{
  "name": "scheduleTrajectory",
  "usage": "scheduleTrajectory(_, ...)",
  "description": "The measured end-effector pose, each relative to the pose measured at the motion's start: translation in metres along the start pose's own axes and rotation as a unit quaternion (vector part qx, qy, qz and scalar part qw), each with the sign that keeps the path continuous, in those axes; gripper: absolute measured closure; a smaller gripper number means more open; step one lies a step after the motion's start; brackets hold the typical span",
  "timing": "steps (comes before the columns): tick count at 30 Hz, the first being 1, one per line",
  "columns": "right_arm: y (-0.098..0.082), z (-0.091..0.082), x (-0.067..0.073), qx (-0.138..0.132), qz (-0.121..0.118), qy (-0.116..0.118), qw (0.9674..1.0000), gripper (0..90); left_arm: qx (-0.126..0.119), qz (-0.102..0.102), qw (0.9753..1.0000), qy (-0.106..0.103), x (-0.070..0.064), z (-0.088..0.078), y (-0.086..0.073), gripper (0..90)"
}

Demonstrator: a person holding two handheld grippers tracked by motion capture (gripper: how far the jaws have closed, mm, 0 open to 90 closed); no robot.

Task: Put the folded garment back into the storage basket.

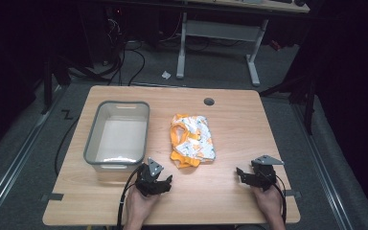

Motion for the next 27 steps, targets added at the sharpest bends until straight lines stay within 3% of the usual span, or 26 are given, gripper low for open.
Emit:
scheduleTrajectory(9,0.000,0.000,0.000,0.000,0.000,0.000,1.0000,27.5,0.000,-0.011,0.9998,-0.016,-0.002,-0.001,0.003,28.2)
scheduleTrajectory(14,0.000,0.000,0.000,0.001,-0.001,0.000,1.0000,27.5,-0.007,-0.023,0.9992,-0.033,-0.004,-0.005,0.012,28.5)
scheduleTrajectory(18,0.000,0.000,0.000,0.001,-0.001,0.000,1.0000,27.5,-0.005,-0.020,0.9992,-0.034,-0.005,-0.005,0.015,28.4)
scheduleTrajectory(27,0.000,0.000,0.000,0.000,-0.002,0.000,1.0000,27.5,-0.003,-0.031,0.9979,-0.057,-0.013,-0.005,0.025,28.4)
Point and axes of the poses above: each handheld gripper's, and its own axes: z roughly forward along the jaws, y roughly out of its top, x roughly to its left, the point moved 6 cm from there along z, roughly forward along the jaws, and after that the axes turned 9 degrees about y, right-handed, at the moved point
